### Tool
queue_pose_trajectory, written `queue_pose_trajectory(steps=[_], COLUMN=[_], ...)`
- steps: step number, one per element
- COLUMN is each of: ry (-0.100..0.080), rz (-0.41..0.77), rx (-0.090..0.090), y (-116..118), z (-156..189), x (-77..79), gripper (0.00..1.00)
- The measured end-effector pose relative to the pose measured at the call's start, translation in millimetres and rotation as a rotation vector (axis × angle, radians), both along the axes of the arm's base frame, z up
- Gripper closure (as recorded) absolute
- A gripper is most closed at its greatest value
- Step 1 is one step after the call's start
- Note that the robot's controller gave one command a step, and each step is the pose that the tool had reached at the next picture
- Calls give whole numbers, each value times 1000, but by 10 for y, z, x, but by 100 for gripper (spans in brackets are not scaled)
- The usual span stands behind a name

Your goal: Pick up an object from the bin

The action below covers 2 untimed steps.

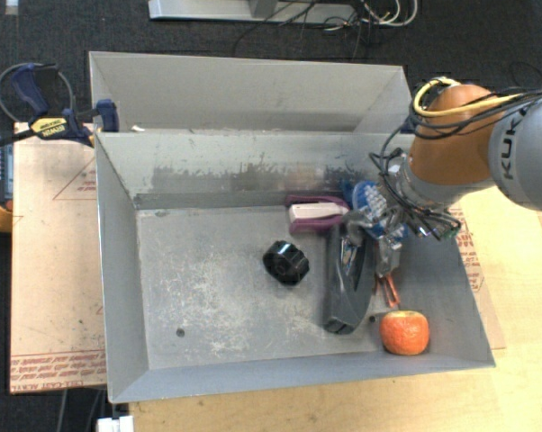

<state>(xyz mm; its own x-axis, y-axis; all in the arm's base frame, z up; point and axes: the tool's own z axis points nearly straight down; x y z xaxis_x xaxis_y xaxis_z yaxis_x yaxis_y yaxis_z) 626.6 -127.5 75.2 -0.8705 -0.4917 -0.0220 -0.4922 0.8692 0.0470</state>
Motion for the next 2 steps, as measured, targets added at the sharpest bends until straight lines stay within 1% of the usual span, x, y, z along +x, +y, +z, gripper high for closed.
queue_pose_trajectory(steps=[1, 2], ry=[2, -18], rz=[-2, 340], rx=[0, 3], y=[11, -4], z=[113, 697], x=[-18, -161], gripper=[100, 100])
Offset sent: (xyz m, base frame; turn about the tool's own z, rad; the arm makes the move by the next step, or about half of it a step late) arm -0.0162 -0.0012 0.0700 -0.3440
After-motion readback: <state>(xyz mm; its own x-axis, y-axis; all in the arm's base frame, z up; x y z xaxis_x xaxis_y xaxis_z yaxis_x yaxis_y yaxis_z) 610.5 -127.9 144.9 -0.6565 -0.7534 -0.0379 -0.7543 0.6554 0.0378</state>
